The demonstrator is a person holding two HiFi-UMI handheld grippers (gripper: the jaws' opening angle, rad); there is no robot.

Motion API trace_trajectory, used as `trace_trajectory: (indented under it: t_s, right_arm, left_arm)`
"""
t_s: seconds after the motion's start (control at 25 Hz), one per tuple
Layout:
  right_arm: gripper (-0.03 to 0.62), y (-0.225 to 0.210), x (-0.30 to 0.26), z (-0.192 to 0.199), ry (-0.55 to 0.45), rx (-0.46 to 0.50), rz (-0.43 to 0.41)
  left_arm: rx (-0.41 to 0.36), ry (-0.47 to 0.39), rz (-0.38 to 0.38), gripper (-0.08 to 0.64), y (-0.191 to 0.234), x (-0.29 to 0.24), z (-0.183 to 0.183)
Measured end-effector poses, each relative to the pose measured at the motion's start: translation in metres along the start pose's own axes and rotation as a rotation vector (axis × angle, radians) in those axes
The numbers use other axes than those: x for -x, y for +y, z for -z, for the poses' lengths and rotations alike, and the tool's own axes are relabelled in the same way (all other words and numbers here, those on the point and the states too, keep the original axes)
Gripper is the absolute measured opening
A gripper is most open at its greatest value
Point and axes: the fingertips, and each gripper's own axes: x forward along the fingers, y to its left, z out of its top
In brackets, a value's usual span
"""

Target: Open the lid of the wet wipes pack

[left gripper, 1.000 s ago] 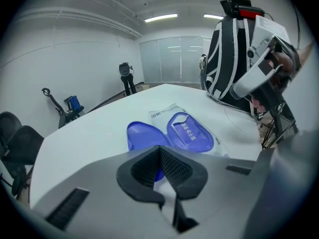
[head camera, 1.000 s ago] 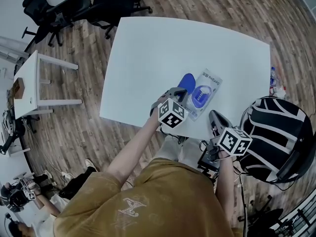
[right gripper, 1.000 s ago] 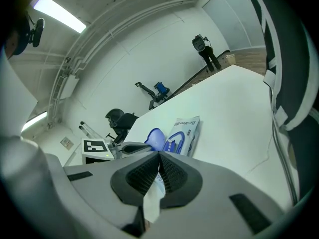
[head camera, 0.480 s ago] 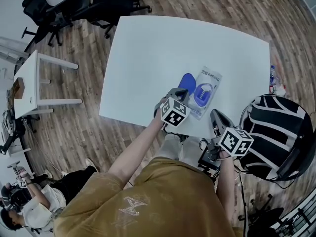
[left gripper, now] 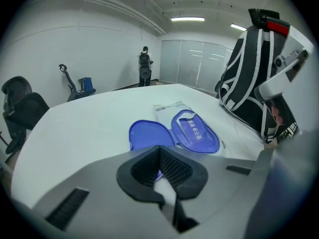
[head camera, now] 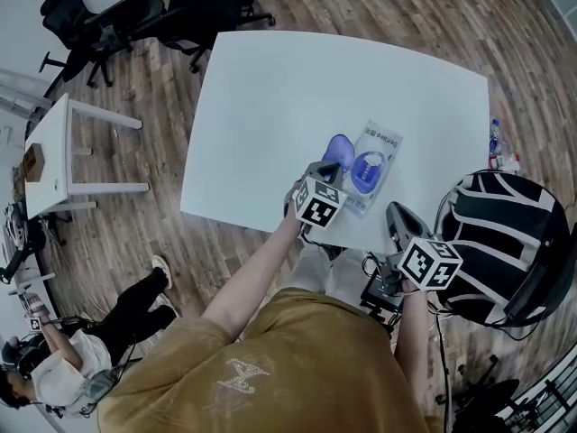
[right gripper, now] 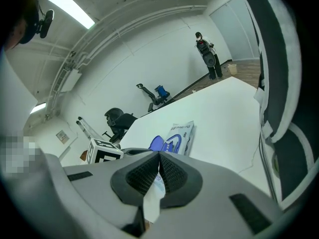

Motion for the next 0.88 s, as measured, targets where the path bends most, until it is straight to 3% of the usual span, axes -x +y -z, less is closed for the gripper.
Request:
trace_trajectory:
  t_s: [0.16, 0.36, 0.56, 0.88]
  right_arm:
    - [0.011, -0.002, 0.005, -0.003, -0.027, 0.002, 0.026]
    - [0.011, -0.011, 0.017, -0.016, -0.12, -0.004, 0.076]
    - [0.011, -0.019, 0.039, -0.033, -0.205, 0.144, 0.208]
    - [0.011, -0.018, 0.047, -0.051, -0.233, 0.237, 0.231]
  left_arm:
    - [0.079, 0.033, 0.037, 0.006, -0.007, -0.002, 0.004]
    - [0.113, 0.01, 0.029, 0.007, -0.006, -0.002, 0.003]
    - [0.16, 0.012, 0.035, 0.008, -0.006, -0.002, 0.004]
    - [0.18, 0.009, 0.012, 0.008, -0.004, -0.001, 0.002]
